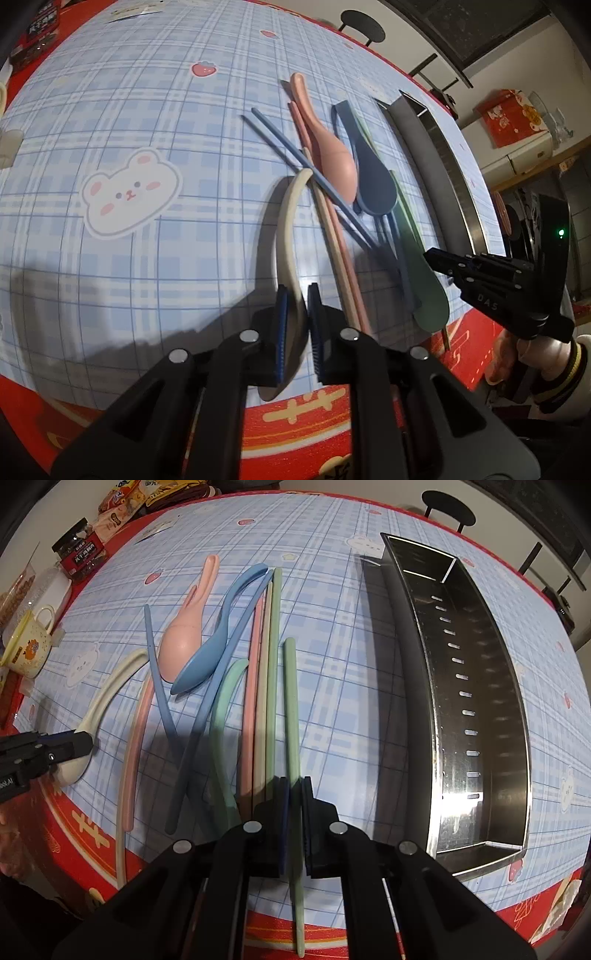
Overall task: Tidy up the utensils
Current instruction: 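Carry the cream spoon with the left tool while the right tool carries the chopstick to the steel tray, then open the left tool over the tray while the right tool releases the green chopstick inside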
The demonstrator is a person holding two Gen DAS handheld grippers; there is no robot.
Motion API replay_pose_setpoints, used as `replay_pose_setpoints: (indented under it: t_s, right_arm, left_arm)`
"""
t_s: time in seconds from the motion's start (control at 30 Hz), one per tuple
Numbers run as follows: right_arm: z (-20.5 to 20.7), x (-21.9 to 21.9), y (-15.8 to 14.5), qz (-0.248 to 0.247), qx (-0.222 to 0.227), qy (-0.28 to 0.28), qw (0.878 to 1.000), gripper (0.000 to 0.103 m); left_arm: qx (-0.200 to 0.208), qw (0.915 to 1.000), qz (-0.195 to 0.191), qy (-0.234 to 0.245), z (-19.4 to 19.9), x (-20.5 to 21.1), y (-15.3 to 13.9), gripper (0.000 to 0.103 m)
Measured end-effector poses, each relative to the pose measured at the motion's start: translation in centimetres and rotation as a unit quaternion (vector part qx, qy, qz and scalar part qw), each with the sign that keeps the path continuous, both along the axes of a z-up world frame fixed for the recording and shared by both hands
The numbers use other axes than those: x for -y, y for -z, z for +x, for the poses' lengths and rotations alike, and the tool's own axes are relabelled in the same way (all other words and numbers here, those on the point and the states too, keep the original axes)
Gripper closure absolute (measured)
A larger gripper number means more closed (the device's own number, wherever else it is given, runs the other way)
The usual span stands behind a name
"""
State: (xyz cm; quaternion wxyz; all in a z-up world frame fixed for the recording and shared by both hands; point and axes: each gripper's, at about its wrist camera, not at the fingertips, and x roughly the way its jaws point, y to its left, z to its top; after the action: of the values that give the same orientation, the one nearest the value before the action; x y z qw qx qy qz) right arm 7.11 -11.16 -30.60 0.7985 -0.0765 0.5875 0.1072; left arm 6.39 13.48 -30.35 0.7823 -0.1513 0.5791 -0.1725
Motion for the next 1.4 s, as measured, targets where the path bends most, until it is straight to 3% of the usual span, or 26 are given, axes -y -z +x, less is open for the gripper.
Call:
replay_pose_setpoints:
  t_s: [0.13, 0.3, 0.43, 0.6, 0.83, 1.2, 1.4]
  right_arm:
    - [0.0, 0.3, 0.1, 0.021, -0.003, 0.015, 1.000, 0.096]
    - [0.6, 1.4, -0.5, 0.063, -0.012, 0.012, 0.998, 0.097]
    - [1.1, 1.8, -2.8, 0.098, 0.007, -0.010, 0.995, 0.097]
    - [2.3, 3.6, -4.4, 0.131, 0.020, -0.022, 0.991, 0.097]
    - [4.0, 9.4, -6.2, 0.152, 0.051, 0.009, 0.987, 0.097]
    - [8.7, 15.0, -5.4, 0.130, 0.063, 0.025, 0.989, 0.097]
    - [8.9, 16.2, -4.2, 0.129, 0.048, 0.028, 0.990, 0.097]
  left_arm:
    - [-0.014, 0.9996, -0.016, -0.016, 0.4, -0.4, 0.1, 0.090]
    - [-0.032, 0.9952, -0.044, -0.081, -0.4, -2.8, 0.0, 0.090]
    - [-0.030, 0.9877, -0.063, -0.140, -1.2, -4.6, -1.6, 0.091]
    - [-0.004, 0.9856, -0.055, -0.160, -0.5, -3.7, -4.5, 0.091]
    - [0.007, 0.9874, -0.082, -0.135, 2.5, 1.5, -7.2, 0.091]
    - [-0.041, 0.9823, -0.144, -0.113, 10.8, 13.7, -6.5, 0.091]
    - [-0.051, 0.9771, -0.159, -0.133, 13.1, 17.3, -6.1, 0.091]
